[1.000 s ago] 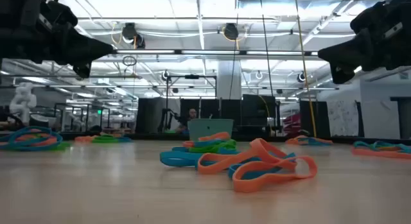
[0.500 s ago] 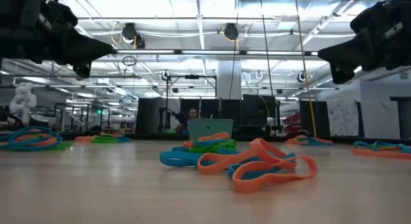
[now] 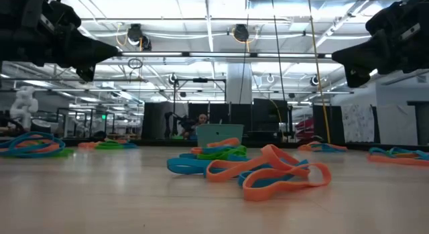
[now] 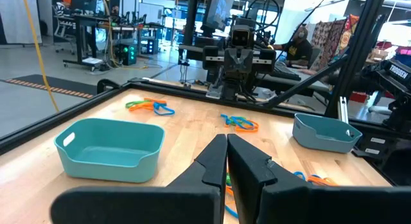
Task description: Sort rubber bands into baskets
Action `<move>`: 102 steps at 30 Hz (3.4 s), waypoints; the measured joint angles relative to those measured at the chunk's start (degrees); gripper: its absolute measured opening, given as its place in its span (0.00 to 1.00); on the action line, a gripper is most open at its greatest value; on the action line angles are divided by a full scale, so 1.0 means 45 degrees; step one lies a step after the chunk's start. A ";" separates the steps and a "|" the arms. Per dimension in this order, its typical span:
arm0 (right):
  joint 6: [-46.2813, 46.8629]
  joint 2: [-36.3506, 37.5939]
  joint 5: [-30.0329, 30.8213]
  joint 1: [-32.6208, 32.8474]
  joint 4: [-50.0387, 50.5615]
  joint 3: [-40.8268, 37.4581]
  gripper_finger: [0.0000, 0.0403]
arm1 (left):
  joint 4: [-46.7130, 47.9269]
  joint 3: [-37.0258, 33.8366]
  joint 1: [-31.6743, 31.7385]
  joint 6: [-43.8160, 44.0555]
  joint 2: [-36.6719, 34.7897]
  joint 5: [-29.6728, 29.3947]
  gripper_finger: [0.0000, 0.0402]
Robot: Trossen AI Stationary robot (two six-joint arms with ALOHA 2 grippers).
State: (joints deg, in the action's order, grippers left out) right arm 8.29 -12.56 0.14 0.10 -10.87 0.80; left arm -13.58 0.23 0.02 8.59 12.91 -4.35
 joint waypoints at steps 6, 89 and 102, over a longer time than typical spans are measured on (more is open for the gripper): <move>0.0000 0.0000 -0.0004 0.0000 0.0003 0.0000 0.00 | 0.0005 0.0000 0.0003 -0.0002 -0.0005 -0.0003 0.05; -0.2175 -1.1219 0.0434 0.0547 -0.0811 0.7331 0.00 | 1.4674 1.0299 -0.3040 0.5035 0.7736 -0.0589 0.04; -0.3152 -1.4852 0.1605 0.2404 0.0279 0.9432 0.00 | 1.5535 1.0438 -0.3872 0.5951 1.0229 0.0071 0.16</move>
State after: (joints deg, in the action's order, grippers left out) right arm -5.89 -79.39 7.36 10.92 -9.61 43.24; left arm 56.32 47.20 -17.41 35.37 58.94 -4.03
